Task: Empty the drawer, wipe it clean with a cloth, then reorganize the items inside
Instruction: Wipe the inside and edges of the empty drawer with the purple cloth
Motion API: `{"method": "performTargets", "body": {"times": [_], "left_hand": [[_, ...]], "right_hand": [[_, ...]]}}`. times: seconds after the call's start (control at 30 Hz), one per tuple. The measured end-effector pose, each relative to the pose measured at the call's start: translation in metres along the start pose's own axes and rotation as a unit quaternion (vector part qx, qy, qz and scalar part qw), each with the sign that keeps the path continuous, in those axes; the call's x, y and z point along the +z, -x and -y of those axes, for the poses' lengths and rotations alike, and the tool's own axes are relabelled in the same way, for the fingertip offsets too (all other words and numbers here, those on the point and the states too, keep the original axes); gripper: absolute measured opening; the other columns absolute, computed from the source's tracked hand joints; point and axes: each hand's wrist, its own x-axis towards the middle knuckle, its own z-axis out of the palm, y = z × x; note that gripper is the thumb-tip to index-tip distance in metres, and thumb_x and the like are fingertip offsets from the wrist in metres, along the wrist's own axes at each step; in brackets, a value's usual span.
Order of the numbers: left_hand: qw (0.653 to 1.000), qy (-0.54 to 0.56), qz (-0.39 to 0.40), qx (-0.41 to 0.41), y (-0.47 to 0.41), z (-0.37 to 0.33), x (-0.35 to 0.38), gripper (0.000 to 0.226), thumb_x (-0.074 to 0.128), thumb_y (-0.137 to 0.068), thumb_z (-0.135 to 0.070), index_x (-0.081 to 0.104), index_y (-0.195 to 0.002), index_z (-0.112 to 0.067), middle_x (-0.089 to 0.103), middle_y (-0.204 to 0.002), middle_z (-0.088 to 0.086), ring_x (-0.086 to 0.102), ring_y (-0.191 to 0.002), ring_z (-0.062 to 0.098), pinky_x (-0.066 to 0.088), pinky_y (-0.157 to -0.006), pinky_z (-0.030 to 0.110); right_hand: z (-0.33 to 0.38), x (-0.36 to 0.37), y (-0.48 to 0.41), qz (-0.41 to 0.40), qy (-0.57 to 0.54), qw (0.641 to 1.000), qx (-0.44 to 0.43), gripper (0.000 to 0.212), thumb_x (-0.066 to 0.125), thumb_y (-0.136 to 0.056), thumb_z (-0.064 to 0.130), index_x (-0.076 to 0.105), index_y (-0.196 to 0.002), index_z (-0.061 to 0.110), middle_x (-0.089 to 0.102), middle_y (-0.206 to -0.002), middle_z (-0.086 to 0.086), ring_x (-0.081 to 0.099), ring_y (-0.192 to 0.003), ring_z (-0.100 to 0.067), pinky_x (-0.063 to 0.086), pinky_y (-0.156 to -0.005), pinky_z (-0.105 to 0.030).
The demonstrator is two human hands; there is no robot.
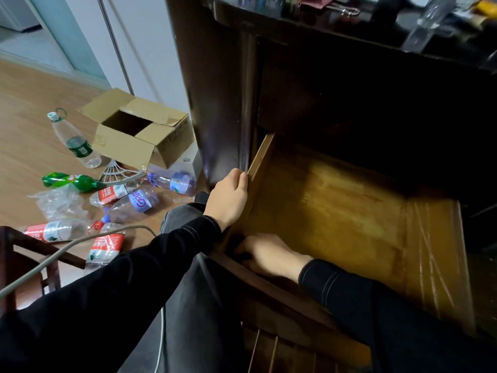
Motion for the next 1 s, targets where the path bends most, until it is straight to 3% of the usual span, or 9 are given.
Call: {"method": "performTargets", "body": {"times": [0.1,0.23,0.37,0.47,0.53,0.6,0.73,0.83,1.0], "left_hand": [[1.000,-0.019,0.003,0.022,0.003,-0.002,-0.002,0.020,0.032,-0.106,-0.038,0.048,-0.107,-0.025,0.063,-0.107,0.006,0.059,-0.100,0.031,0.045,-0.085,0.040],[0.981,-0.137,-0.006,0.136,0.008,-0.012,-0.005,0.043,0.048,-0.101,-0.031,0.040,-0.140,-0.015,0.048,-0.139,0.009,0.048,-0.124,0.029,0.045,-0.100,0.043],[0.932,-0.213,-0.008,0.292,0.019,-0.036,0.000,0.042,0.059,-0.094,-0.027,0.054,-0.134,-0.014,0.048,-0.139,0.007,0.043,-0.128,0.027,0.043,-0.102,0.039],[0.975,0.126,0.183,0.032,0.034,-0.070,0.018,0.041,0.069,-0.091,-0.029,0.055,-0.129,-0.024,0.057,-0.126,-0.002,0.057,-0.112,0.015,0.051,-0.083,0.032],[0.889,0.310,0.301,-0.152,0.041,-0.087,0.031,0.045,0.073,-0.089,-0.029,0.054,-0.129,-0.024,0.063,-0.124,0.003,0.063,-0.109,0.020,0.057,-0.073,0.037],[0.840,0.380,0.336,-0.191,0.043,-0.090,0.049,0.041,0.069,-0.092,-0.024,0.055,-0.130,-0.017,0.066,-0.125,0.013,0.067,-0.108,0.030,0.058,-0.074,0.045],[0.816,0.444,0.267,-0.255,0.042,-0.089,0.073,0.044,0.067,-0.094,-0.015,0.052,-0.134,-0.005,0.066,-0.121,0.021,0.068,-0.100,0.037,0.058,-0.067,0.046],[0.825,0.427,0.230,-0.290,0.037,-0.083,0.086,0.041,0.069,-0.093,-0.022,0.055,-0.129,-0.006,0.067,-0.115,0.019,0.068,-0.095,0.036,0.056,-0.064,0.042],[0.835,0.411,0.208,-0.301,0.028,-0.083,0.113,0.043,0.075,-0.089,-0.022,0.052,-0.120,-0.003,0.067,-0.107,0.019,0.070,-0.089,0.037,0.058,-0.064,0.044]], "right_hand": [[-0.008,-0.011,0.008,0.007,-0.079,0.996,0.038,0.038,0.070,-0.092,0.037,0.066,-0.128,0.028,0.065,-0.133,0.002,0.061,-0.119,-0.023,0.050,-0.096,-0.033],[-0.030,-0.035,0.040,-0.145,-0.266,0.950,0.073,0.015,0.075,-0.088,0.024,0.074,-0.099,0.014,0.075,-0.094,0.002,0.069,-0.085,-0.015,0.056,-0.082,-0.045],[-0.052,-0.058,0.082,-0.249,-0.416,0.867,0.118,0.019,0.077,-0.085,0.028,0.068,-0.102,0.026,0.074,-0.096,0.007,0.071,-0.089,-0.008,0.058,-0.074,-0.026],[-0.061,-0.071,0.108,-0.285,-0.523,0.793,0.128,0.025,0.075,-0.084,0.022,0.064,-0.106,0.024,0.075,-0.099,0.008,0.073,-0.092,-0.011,0.057,-0.073,-0.022],[-0.061,-0.078,0.122,-0.291,-0.580,0.751,0.123,0.030,0.072,-0.079,0.016,0.062,-0.107,0.017,0.077,-0.099,0.004,0.073,-0.094,-0.015,0.056,-0.079,-0.027],[-0.062,-0.081,0.137,-0.280,-0.596,0.741,0.131,0.027,0.069,-0.081,0.013,0.062,-0.107,0.018,0.077,-0.101,0.006,0.073,-0.096,-0.015,0.055,-0.084,-0.032],[-0.074,-0.083,0.175,-0.310,-0.474,0.800,0.200,0.013,0.065,-0.092,0.025,0.064,-0.105,0.029,0.073,-0.107,0.008,0.071,-0.095,-0.011,0.059,-0.079,-0.032],[-0.100,-0.087,0.212,-0.391,-0.244,0.846,0.268,0.008,0.061,-0.098,0.025,0.065,-0.099,0.032,0.065,-0.105,0.013,0.064,-0.092,-0.004,0.055,-0.074,-0.022],[-0.149,-0.077,0.241,-0.428,-0.009,0.816,0.388,0.028,0.057,-0.098,0.025,0.055,-0.126,0.025,0.050,-0.132,0.003,0.053,-0.114,-0.017,0.039,-0.078,-0.027]]}}
